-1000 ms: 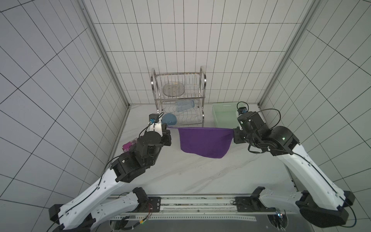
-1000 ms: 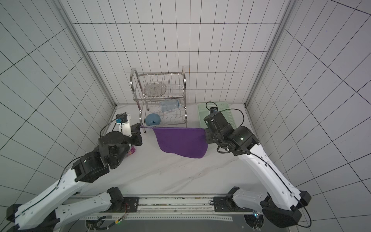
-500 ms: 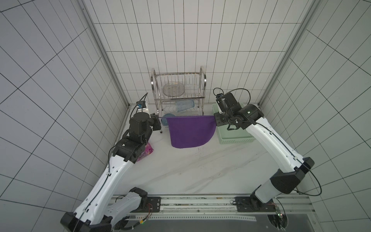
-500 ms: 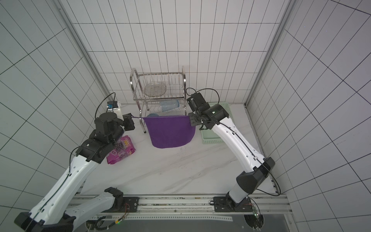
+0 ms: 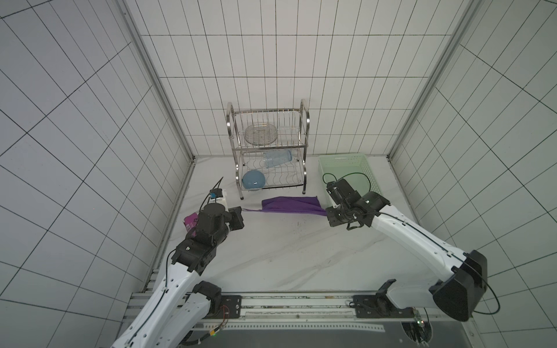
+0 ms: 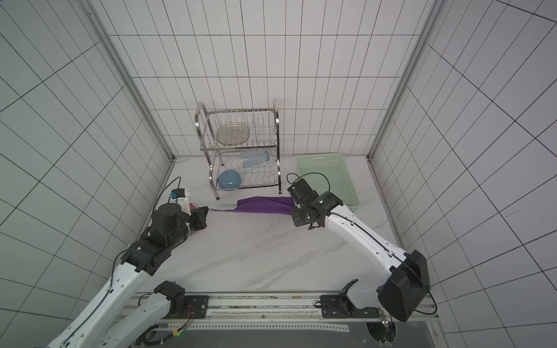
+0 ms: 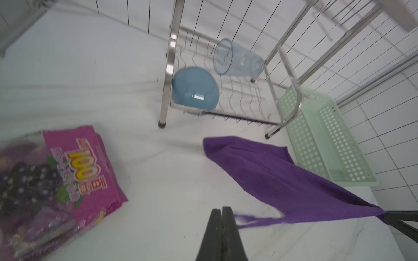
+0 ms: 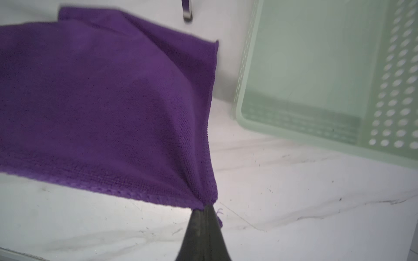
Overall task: Fold the square dishcloth
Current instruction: Flatten out the cleaning item at the center of the board.
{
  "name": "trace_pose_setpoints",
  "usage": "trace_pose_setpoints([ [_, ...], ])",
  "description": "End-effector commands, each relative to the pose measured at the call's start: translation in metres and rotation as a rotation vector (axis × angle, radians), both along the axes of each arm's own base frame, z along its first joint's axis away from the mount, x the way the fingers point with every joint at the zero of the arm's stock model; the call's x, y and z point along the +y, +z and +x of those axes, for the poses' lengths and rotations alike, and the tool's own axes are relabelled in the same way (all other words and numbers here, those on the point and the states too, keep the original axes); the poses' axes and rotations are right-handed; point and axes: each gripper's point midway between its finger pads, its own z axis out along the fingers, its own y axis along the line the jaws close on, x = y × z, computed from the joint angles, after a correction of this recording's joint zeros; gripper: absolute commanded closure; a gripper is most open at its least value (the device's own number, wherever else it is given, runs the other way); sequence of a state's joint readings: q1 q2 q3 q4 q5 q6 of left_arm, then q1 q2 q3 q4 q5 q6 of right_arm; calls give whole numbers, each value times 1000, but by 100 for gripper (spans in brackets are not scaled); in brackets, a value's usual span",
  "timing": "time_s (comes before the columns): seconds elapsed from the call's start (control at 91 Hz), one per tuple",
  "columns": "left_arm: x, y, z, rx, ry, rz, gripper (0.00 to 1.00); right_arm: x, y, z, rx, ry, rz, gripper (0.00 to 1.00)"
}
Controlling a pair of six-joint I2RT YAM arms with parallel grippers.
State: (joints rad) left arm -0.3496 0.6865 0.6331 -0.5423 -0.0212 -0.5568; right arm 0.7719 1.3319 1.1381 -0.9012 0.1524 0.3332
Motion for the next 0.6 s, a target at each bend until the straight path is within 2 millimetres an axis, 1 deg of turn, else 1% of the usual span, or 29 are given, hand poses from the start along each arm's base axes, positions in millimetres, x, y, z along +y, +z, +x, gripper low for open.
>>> trace_pose_setpoints([
  [0.0, -3, -29, -25, 84, 24, -136, 100, -5, -26, -29, 64, -36, 43, 99],
  [0.033, -2, -37, -33, 99, 32, -161, 100, -7, -35, -38, 86, -36, 43, 99],
  [0.044, -2, -43, -35, 112, 34, -166, 100, -9, -39, -41, 97, -38, 41, 99],
  [0.077, -2, -47, -43, 114, 37, -195, 100, -12, -49, -48, 118, -45, 36, 99],
  [0.11, -1, -56, -49, 127, 44, -218, 100, -15, -57, -55, 138, -54, 31, 98],
  [0.187, -8, -64, -59, 120, 36, -287, 100, -20, -74, -69, 179, -72, 27, 96],
  [0.253, -11, -72, -64, 133, 43, -332, 100, -22, -83, -77, 200, -77, 15, 92],
  [0.363, -23, -81, -68, 159, -4, -346, 100, -30, -85, -81, 200, -103, -16, 85],
  [0.407, -30, -83, -68, 172, -43, -344, 95, -33, -84, -81, 197, -123, -24, 83],
  [0.484, -46, -88, -68, 204, -112, -333, 87, -39, -81, -83, 190, -162, -26, 78],
  [0.528, -55, -91, -66, 220, -147, -310, 80, -42, -79, -83, 187, -193, -15, 76],
  [0.594, -70, -91, -65, 239, -200, -259, 74, -46, -78, -87, 190, -233, -4, 72],
])
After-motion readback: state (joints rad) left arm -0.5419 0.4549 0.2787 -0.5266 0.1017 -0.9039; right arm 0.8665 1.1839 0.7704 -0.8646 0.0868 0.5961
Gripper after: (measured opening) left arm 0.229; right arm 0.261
